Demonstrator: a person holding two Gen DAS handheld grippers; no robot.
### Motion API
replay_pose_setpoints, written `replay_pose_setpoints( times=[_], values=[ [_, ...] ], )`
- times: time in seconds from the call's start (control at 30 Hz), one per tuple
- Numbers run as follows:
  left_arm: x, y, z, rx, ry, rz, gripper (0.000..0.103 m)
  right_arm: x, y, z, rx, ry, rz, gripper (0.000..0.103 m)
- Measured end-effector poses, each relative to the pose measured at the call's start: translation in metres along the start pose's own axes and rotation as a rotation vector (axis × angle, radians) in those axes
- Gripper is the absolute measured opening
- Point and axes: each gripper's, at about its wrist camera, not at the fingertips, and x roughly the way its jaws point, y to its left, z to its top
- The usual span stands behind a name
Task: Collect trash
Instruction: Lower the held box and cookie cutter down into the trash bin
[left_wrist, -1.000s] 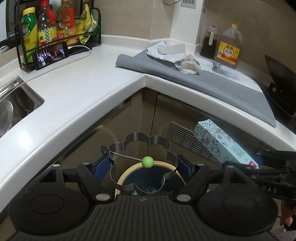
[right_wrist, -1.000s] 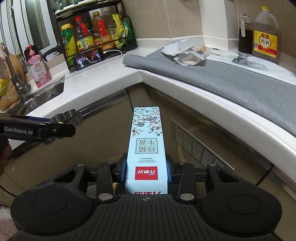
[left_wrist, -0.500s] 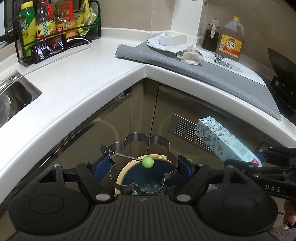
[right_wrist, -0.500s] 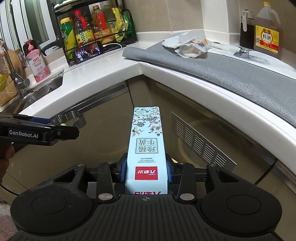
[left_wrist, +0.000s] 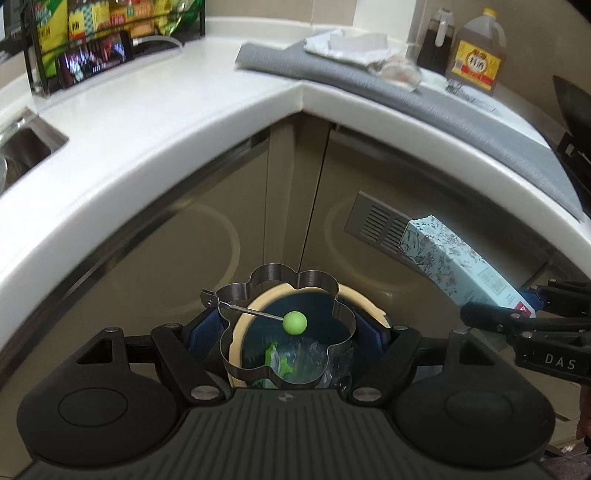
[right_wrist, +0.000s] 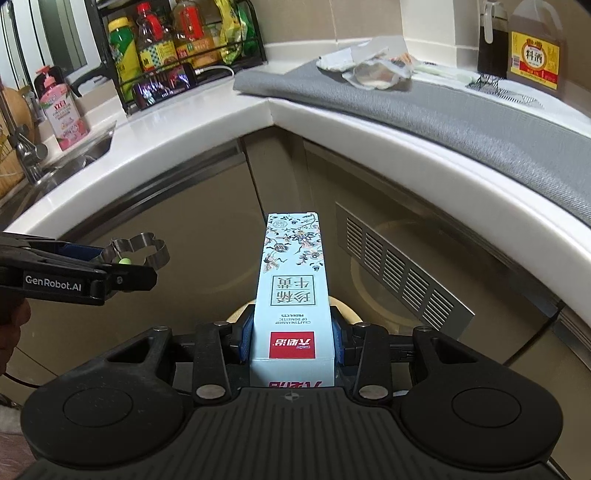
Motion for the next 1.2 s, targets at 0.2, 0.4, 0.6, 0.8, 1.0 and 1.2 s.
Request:
replay_pose_setpoints(
  times=[0.2,0.4,0.6,0.8,1.0,1.2],
  values=[
    [0.026,0.001,-0.003,-0.001,0.038,0.013,0.081,0.022,0.0,-0.006,-0.023,0.047,-0.017,0.042],
    [0.054,-0.001,-0.006,0.011,0.086,0.0,0.081,0.052,0.003,-0.012,-0.057,0.138,-0.02,0.042],
    [0.087,0.003,-0.011,0.012,0.173,-0.041,0.081,0.083,0.007,-0.018,-0.083,0.224,-0.03,0.042],
    [0.115,0.008,-0.019,0.012,0.231,-0.047,0.081,0.111,0.011,-0.018,-0.116,0.288,-0.041,0.042],
    [0.142,0.009,-0.026,0.007,0.295,-0.046,0.081,0.141,0.008,-0.025,-0.119,0.362,-0.059,0.042],
    [0.169,0.018,-0.025,-0.031,0.367,-0.079,0.081,0.167,0.003,-0.027,-0.093,0.417,-0.07,0.042]
  ],
)
